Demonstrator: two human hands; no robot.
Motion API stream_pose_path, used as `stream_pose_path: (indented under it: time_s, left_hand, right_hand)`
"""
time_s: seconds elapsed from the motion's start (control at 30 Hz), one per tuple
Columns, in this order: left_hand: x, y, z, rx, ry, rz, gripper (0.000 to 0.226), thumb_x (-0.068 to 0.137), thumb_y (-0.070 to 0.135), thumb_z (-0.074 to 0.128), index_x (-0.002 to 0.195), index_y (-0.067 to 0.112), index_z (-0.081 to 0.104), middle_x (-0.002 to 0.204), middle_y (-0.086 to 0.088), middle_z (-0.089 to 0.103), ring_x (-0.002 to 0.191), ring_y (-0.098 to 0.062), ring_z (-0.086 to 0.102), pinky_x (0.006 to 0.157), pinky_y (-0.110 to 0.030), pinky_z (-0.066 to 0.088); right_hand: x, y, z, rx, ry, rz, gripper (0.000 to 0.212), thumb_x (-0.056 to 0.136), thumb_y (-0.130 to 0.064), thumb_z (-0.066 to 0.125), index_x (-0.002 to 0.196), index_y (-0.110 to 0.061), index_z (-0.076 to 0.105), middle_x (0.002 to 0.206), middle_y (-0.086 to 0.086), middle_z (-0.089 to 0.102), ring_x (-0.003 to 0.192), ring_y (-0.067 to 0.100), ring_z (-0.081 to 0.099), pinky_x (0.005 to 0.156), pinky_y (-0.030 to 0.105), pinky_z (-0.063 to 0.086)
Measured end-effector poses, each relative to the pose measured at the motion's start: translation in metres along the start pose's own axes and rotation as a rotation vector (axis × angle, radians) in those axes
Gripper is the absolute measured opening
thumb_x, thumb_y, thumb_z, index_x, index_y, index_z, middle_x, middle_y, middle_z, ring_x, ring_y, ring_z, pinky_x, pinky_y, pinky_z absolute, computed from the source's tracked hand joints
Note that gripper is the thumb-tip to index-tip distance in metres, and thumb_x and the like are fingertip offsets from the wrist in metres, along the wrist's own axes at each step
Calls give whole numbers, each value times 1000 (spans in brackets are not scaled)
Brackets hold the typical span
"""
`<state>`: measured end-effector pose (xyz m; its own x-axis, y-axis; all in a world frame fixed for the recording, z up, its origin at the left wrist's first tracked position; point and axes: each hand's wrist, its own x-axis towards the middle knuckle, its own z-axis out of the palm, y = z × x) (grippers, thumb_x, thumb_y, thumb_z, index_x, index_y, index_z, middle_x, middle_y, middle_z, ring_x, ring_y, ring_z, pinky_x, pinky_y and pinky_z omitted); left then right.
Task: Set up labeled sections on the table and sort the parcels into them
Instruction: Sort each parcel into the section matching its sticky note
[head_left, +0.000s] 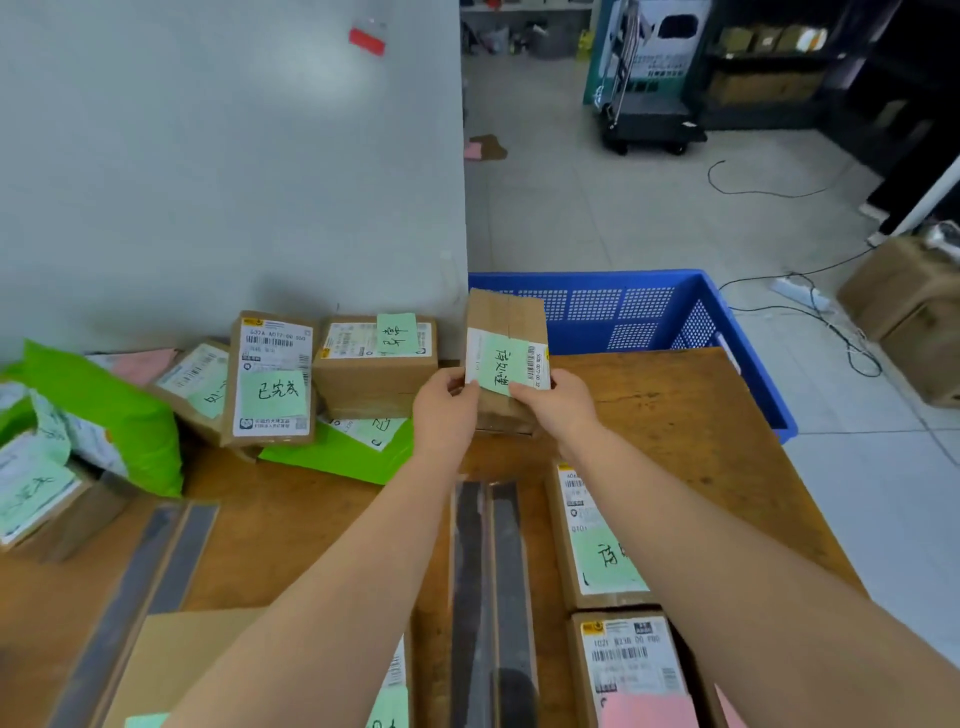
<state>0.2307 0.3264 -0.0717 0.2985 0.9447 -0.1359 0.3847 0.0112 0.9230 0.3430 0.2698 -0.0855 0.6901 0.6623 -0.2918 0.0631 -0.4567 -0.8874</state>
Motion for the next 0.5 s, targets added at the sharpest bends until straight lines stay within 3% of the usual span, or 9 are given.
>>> stream_pose_path:
  time_s: [0.17, 0.27, 0.4, 0.5]
  left_hand:
    - [-41, 49, -6, 7, 26, 102, 27, 85, 19, 61, 110, 8, 62, 110, -1, 66, 87, -4, 54, 58, -5, 42]
    - [-80, 71, -6, -25, 29, 166, 12, 83, 18, 66, 93, 15, 60, 100, 2, 66, 78, 0, 56, 55, -6, 44]
    - [-138, 92, 7, -76, 14, 233, 13, 81, 16, 68, 90, 20, 59, 97, 4, 66, 82, -2, 60, 65, -10, 48]
    - [-178, 100, 27, -88, -4, 232, 15, 81, 16, 68, 92, 20, 60, 103, 1, 69, 90, -9, 63, 80, -25, 54]
  right_hand:
    - [-43, -23, -43, 128, 75, -96, 32, 83, -22, 67, 113, -16, 57, 120, 2, 63, 102, 15, 59, 81, 31, 54]
    - [-79, -27, -78, 140, 102, -188, 36, 82, -22, 69, 115, -17, 56, 118, -1, 63, 97, 9, 57, 80, 26, 51]
    - [-128, -20, -131, 174, 122, -253, 36, 81, -18, 69, 115, -20, 57, 114, -2, 64, 96, 9, 58, 85, 32, 52]
    - [-155, -8, -170, 176, 118, -276, 37, 82, -16, 68, 117, -21, 58, 116, -2, 64, 97, 10, 58, 81, 29, 53]
